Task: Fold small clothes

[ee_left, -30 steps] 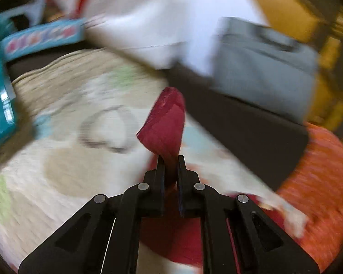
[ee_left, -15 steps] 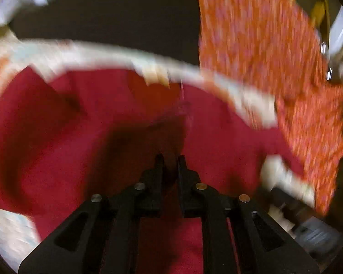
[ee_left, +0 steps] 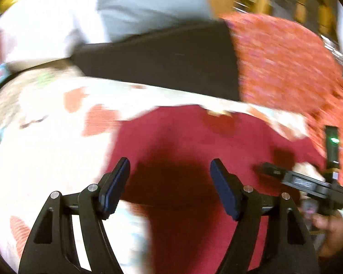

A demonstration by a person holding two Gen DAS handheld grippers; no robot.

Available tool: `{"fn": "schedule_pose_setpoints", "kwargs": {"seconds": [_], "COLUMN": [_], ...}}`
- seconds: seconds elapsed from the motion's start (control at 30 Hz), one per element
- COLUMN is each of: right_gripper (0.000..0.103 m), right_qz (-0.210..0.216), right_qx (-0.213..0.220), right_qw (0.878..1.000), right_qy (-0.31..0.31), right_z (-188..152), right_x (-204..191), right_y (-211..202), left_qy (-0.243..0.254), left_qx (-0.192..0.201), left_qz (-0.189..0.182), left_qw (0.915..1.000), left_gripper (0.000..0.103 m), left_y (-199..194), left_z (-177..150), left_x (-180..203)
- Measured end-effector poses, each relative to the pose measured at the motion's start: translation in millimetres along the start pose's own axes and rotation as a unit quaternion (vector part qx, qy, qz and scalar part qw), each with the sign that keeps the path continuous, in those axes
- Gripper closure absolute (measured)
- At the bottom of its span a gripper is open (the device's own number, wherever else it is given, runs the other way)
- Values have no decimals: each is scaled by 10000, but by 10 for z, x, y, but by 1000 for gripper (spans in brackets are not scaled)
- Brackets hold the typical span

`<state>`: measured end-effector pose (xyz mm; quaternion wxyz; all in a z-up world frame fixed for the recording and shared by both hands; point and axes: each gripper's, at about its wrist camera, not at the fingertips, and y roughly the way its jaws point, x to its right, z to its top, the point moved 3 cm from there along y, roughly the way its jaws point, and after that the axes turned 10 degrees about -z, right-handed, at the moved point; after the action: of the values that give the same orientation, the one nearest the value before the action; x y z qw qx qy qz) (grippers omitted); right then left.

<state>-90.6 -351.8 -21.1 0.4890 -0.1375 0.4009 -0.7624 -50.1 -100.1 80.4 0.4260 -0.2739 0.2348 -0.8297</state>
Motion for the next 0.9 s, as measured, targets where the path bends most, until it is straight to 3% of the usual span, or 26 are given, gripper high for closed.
{"fn": "schedule_pose_setpoints", "kwargs": {"seconds": [0.07,0.1,0.13,0.2,0.33,0.4,0.47,0.57,0.73,0.83,0.9], "right_gripper": [12,34,50,95,98,98,98,98,98,97,97], "right_qz": [-17,42,1,-198,-89,-543,-967,-1296,-1755,-1704,-1799], "right_qx": [-8,-103,-138,28,710,1308,1577,1316,385,625,898], "right_qw": [9997,9990,9982,9960,9933,9847,9779,9808,9822,9829,9764], "right_qy": [-231,-438,-581,-869,-909,-1020,-979,-631,-544,-294,-794], "right_z": [37,50,69,164,497,667,739,728,543,589,655], "right_x": [-123,-215,-269,-360,-306,-160,29,360,724,843,708], "right_y": [144,246,303,282,-116,-380,-491,-349,186,36,-67], "left_qy": [-214,-402,-549,-799,-895,-804,-702,-574,-276,-314,-403], "left_qx": [-12,15,92,282,397,342,218,-13,-371,-512,-530], "left_qz": [342,412,421,418,419,425,437,467,727,812,780], "left_qw": [9992,9983,9976,9955,9943,9953,9963,9973,9963,9949,9947], "left_gripper": [30,30,30,30,30,30,30,30,30,30,30], "left_y": [43,48,29,-33,-49,4,86,231,437,491,501], "left_z": [1,24,53,101,119,130,119,81,-23,-57,-58], "left_x": [-265,-400,-486,-623,-653,-580,-533,-451,-354,-386,-420]}}
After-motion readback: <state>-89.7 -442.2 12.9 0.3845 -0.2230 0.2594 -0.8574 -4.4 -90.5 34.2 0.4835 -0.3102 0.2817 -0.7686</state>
